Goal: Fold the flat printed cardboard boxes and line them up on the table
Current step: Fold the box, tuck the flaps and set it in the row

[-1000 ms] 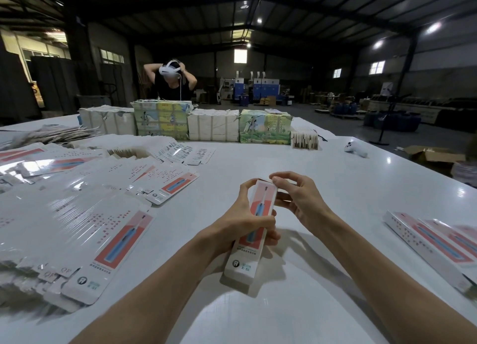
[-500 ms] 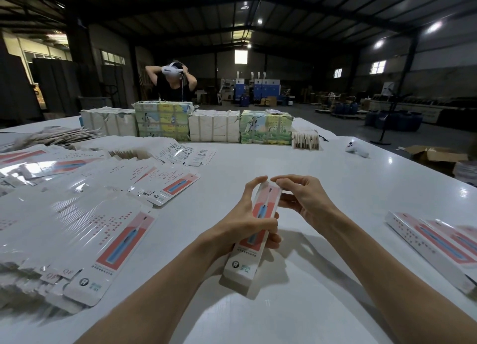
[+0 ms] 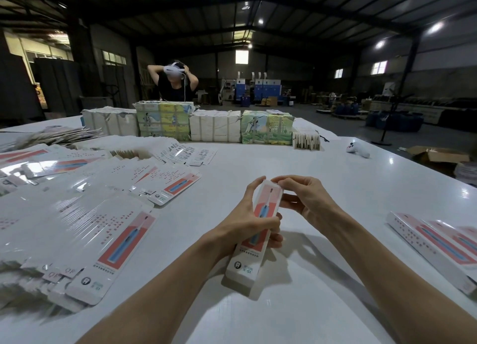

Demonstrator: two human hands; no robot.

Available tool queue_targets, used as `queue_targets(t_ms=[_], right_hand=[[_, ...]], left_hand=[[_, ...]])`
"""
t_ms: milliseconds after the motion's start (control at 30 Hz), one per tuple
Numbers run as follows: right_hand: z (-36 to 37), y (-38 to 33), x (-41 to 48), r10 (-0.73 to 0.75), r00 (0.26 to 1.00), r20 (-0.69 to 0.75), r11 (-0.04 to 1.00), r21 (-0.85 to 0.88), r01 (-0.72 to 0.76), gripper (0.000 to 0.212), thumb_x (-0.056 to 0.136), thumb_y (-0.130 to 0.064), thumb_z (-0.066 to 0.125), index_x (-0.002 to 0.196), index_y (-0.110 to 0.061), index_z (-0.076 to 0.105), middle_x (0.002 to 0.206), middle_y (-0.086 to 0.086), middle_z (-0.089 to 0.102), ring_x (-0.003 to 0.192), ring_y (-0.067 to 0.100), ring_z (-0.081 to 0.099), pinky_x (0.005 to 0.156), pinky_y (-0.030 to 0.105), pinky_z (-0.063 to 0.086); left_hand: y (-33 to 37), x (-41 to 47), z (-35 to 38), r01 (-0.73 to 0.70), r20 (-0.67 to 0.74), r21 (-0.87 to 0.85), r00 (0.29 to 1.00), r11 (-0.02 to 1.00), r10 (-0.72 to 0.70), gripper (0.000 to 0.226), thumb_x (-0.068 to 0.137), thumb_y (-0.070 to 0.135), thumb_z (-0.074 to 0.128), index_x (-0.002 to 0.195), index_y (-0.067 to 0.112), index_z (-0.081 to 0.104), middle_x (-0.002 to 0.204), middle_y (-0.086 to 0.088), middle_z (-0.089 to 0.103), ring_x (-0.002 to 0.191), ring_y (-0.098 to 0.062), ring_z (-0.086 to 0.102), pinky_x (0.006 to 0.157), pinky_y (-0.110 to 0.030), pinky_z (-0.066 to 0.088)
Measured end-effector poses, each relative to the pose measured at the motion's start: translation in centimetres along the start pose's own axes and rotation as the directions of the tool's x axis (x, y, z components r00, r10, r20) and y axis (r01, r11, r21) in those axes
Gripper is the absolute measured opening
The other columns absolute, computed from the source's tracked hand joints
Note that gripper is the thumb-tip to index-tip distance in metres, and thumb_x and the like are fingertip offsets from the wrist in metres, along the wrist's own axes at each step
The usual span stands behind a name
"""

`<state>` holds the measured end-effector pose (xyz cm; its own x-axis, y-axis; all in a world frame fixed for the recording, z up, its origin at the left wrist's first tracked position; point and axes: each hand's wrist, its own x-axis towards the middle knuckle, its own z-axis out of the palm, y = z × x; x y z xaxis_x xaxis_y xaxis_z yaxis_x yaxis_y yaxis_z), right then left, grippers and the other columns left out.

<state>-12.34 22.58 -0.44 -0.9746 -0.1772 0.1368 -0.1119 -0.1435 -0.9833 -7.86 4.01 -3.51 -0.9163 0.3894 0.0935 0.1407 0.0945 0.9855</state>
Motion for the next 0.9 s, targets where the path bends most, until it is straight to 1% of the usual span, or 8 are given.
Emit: queue_targets(t_ms=[167,267,367,433,533,767,833,900], right_hand=[[-0.2,0.1,0.2,0.021,1.000,0.004,1.000,0.007,-0.021,0.022,0.103,-0.008,0.060,0.101,0.002,0.079,0.105,0.017,0.078,0.096,0.033,0.077,0.071,0.040,0.063],[-0.2,0.3,0.3,-0.002,1.000,0.031,1.000,-0.009,0.002,0.022,0.103,-0.010,0.060,0.108,-0.001,0.079,0.108,0.015,0.078,0.104,0.032,0.076,0.073,0.038,0.063],[0.5,0.6,0.2,-0.002,0.994,0.108,1.000,-0.018,0.004,0.020,0.101,-0.012,0.066,0.118,-0.008,0.076,0.112,0.011,0.078,0.107,0.029,0.075,0.078,0.035,0.064],[1.1,0.9,0.1,-0.029,0.992,0.120,0.998,-0.046,0.035,0.027,0.097,-0.011,0.072,0.124,-0.011,0.070,0.113,0.010,0.078,0.106,0.028,0.076,0.082,0.036,0.064],[1.4,1.0,-0.1,-0.079,0.993,0.089,0.994,-0.066,0.085,0.029,0.095,-0.010,0.075,0.123,-0.007,0.070,0.113,0.012,0.077,0.105,0.029,0.076,0.085,0.039,0.064],[1.0,1.1,-0.3,-0.097,0.990,0.105,0.994,-0.032,0.101,0.026,0.095,-0.005,0.072,0.120,0.003,0.070,0.114,0.019,0.077,0.108,0.034,0.075,0.094,0.043,0.062],[1.3,1.5,-0.1,-0.092,0.992,0.090,0.995,-0.033,0.095,0.025,0.098,-0.007,0.070,0.122,0.001,0.069,0.115,0.018,0.076,0.108,0.034,0.075,0.095,0.044,0.061],[1.7,1.9,-0.1,-0.102,0.993,0.056,0.987,-0.121,0.108,0.029,0.102,-0.016,0.067,0.129,-0.006,0.066,0.121,0.013,0.074,0.109,0.028,0.075,0.094,0.041,0.062]], left_hand=[[0.0,0.0,0.1,0.019,-0.030,0.026,0.999,0.999,-0.018,0.101,0.081,0.011,0.082,0.142,0.062,0.019,0.124,-0.018,0.058,0.083,-0.035,0.078,0.075,-0.041,0.065],[0.0,0.1,0.0,0.022,-0.046,0.010,0.999,1.000,-0.021,0.100,0.083,0.009,0.081,0.143,0.059,0.019,0.122,-0.018,0.058,0.080,-0.034,0.078,0.072,-0.039,0.065],[0.0,0.2,-0.4,0.016,-0.092,0.001,0.996,1.000,-0.015,0.099,0.082,0.013,0.081,0.146,0.054,0.018,0.121,-0.018,0.059,0.077,-0.032,0.078,0.071,-0.037,0.065],[0.1,0.3,-0.4,0.017,-0.126,-0.018,0.992,1.000,-0.019,0.098,0.078,0.017,0.081,0.144,0.054,0.019,0.118,-0.018,0.061,0.076,-0.031,0.079,0.069,-0.036,0.065],[0.1,0.3,-0.5,0.020,-0.142,-0.037,0.990,0.999,-0.025,0.098,0.073,0.018,0.081,0.142,0.053,0.020,0.117,-0.019,0.062,0.074,-0.030,0.078,0.067,-0.034,0.064],[-0.2,0.6,-0.3,0.023,-0.145,-0.041,0.989,0.999,-0.029,0.096,0.082,0.008,0.081,0.143,0.051,0.020,0.117,-0.020,0.062,0.074,-0.030,0.078,0.067,-0.035,0.064],[-0.4,0.6,-0.1,0.035,-0.157,-0.107,0.986,0.994,-0.052,0.098,0.084,0.005,0.082,0.145,0.051,0.019,0.118,-0.022,0.062,0.077,-0.030,0.078,0.067,-0.036,0.064],[-0.4,0.7,0.2,0.041,-0.169,-0.225,0.982,0.974,-0.081,0.098,0.085,0.008,0.084,0.146,0.050,0.020,0.119,-0.021,0.062,0.077,-0.028,0.078,0.067,-0.037,0.063]])
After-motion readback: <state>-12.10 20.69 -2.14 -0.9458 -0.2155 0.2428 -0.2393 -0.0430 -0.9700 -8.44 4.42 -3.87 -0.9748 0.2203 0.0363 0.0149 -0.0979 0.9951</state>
